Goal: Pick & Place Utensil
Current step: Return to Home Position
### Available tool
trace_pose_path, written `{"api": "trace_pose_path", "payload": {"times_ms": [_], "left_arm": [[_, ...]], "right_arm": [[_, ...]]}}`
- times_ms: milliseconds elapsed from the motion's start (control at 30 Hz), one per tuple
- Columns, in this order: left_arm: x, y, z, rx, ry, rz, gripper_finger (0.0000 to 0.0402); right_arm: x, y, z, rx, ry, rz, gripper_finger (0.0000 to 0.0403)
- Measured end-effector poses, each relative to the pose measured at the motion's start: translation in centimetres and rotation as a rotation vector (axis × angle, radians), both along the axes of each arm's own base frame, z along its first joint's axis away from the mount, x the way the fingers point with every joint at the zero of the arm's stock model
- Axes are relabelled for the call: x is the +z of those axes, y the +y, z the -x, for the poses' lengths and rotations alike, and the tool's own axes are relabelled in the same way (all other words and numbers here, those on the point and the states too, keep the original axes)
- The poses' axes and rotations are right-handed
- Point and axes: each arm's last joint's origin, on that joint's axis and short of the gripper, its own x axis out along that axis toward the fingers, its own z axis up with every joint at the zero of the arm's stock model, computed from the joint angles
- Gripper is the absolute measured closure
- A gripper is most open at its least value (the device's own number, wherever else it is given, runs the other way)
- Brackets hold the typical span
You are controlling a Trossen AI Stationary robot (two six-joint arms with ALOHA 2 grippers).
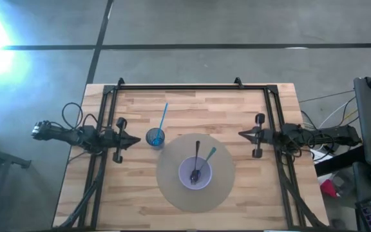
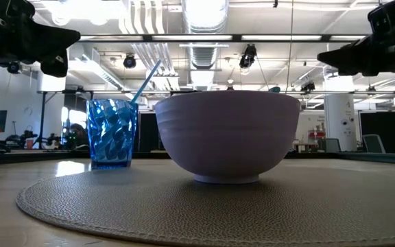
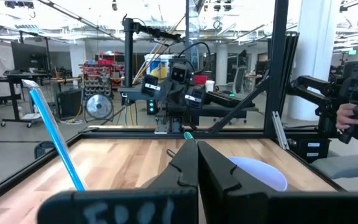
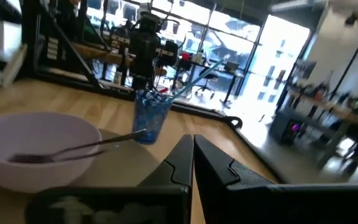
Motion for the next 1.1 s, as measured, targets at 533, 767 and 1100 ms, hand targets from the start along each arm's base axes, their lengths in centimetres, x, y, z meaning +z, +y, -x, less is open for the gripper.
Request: {"api": "trace_pose_path", "payload": {"times_ms": [533,767,1100], "left_arm": [[-0.15,-0.03,-0.08,-0.002,0.016,-0.004,0.0401],[-0.16,-0.03,-0.08,-0.002,0.017,-0.004,0.0401],[-0.16,-0.03,-0.08,-0.002,0.017,-0.004,0.0401]], "right_arm": [[-0.08,0.01,-0.11,0.002,0.007,-0.058,0.0394],[-0.11,0.01,-0.11,0.003,0.007,-0.081,0.0394],[-0.1,0.01,-0.11,0.003,0.006,-0.082,0.0394]]}}
